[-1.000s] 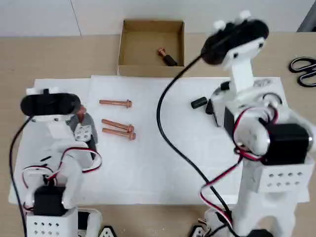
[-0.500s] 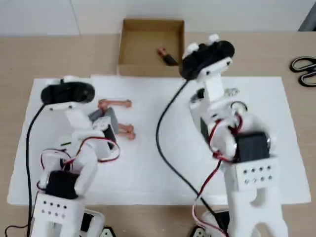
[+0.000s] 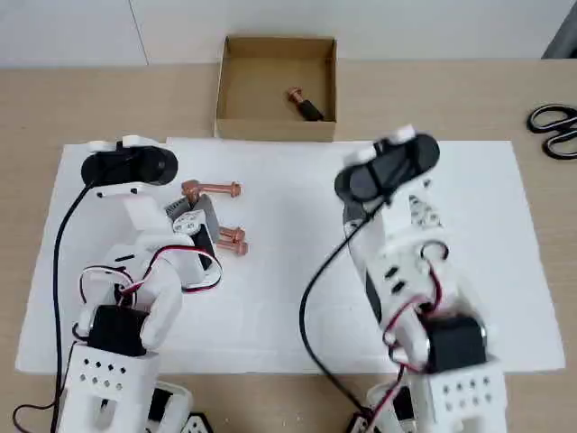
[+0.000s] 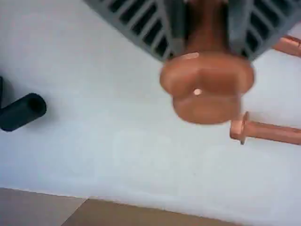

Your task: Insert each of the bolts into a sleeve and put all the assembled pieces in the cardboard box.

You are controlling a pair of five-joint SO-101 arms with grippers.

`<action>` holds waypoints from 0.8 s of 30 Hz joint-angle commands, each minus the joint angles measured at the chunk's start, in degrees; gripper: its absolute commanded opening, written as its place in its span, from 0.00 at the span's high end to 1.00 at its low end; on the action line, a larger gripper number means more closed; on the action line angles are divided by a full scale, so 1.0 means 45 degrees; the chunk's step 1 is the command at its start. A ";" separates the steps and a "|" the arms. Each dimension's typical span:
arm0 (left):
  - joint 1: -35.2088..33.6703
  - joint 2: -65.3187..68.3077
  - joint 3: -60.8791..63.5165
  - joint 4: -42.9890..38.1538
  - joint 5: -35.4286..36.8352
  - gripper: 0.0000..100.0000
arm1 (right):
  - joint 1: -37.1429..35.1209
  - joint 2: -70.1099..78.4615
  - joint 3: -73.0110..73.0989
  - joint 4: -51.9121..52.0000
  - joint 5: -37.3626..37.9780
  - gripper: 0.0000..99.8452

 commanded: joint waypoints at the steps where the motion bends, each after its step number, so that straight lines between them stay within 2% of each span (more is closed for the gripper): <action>1: 0.0078 0.0000 -0.0674 -0.0684 0.0039 0.99 | -0.0088 -0.1885 0.1074 -0.0088 -0.0137 0.99; 5: 0.0117 0.0098 -0.0694 -0.1387 0.0078 0.99 | -0.0186 -0.4015 0.3829 -0.1377 -0.0137 0.99; 9: 0.0840 0.0527 -0.0752 -0.1758 0.0078 0.99 | -0.0205 -0.5734 0.6857 -0.3585 -0.0274 1.00; 12: 0.1778 0.1035 -0.0752 -0.1895 0.0098 0.99 | -0.0537 -0.6574 0.8557 -0.4894 -0.1719 1.00; 14: 0.2149 0.1387 -0.0752 -0.2501 0.0098 0.99 | -0.1084 -0.6945 0.9280 -0.5128 -0.2442 1.00; 18: 0.2383 0.1954 -0.0752 -0.4005 0.0527 0.99 | -0.1944 -0.7512 0.9905 -0.5089 -0.2520 1.00; 24: 0.3634 0.2325 -0.0674 -0.4747 0.0567 0.99 | -0.2745 -0.7590 1.0081 -0.5089 -0.2540 1.00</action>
